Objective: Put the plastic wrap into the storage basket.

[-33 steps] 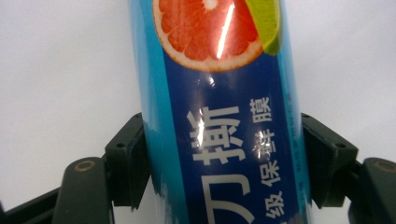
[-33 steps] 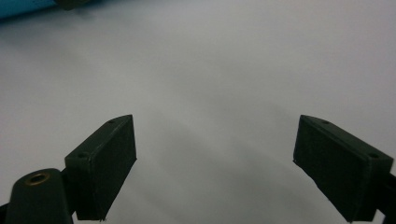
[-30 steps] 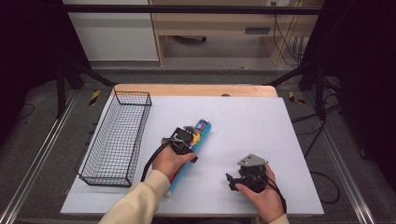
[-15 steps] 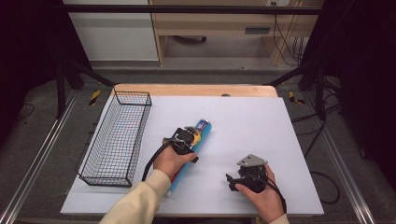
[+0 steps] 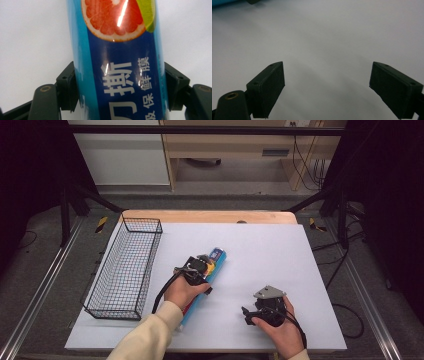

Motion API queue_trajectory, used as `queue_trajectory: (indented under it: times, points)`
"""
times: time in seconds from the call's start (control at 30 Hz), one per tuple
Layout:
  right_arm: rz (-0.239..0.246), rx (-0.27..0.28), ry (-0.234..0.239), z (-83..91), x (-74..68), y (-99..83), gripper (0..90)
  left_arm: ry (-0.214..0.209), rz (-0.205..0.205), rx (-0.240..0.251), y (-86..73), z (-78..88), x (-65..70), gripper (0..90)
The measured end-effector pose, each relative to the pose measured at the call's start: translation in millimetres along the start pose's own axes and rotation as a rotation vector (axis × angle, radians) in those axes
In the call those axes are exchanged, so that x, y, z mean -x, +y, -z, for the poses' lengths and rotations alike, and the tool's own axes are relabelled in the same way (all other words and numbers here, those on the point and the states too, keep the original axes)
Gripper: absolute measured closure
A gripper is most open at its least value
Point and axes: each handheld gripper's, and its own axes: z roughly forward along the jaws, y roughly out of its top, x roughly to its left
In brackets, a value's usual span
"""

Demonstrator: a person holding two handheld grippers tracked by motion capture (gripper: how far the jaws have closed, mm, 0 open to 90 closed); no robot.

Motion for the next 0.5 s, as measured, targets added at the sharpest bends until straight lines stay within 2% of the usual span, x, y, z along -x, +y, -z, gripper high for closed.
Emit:
queue_trajectory:
  times: [0.13, 0.17, 0.3, 0.37, 0.5]
  points:
    - [-0.002, -0.001, -0.001, 0.4, 0.6, 0.0, 13.1, 0.003, 0.007, 0.014, -1.5, 0.3, 0.4, 29.3]
    - [-0.019, -0.007, 0.009, 1.4, 0.3, 0.3, 13.1, 0.004, 0.005, 0.016, -2.2, 1.0, -0.6, 29.6]
    - [-0.011, 0.000, 0.003, 0.8, 1.2, 0.0, 13.2, 0.011, -0.008, 0.011, -3.3, 2.3, -1.4, 30.2]
    - [-0.017, -0.007, 0.008, 1.4, 0.8, 0.3, 13.2, 0.001, -0.006, 0.023, -5.1, 5.3, -1.6, 30.3]
    - [-0.008, -0.002, 0.002, 1.0, 1.0, 0.0, 13.3, 0.009, -0.019, 0.037, -5.9, 9.7, -0.7, 30.4]
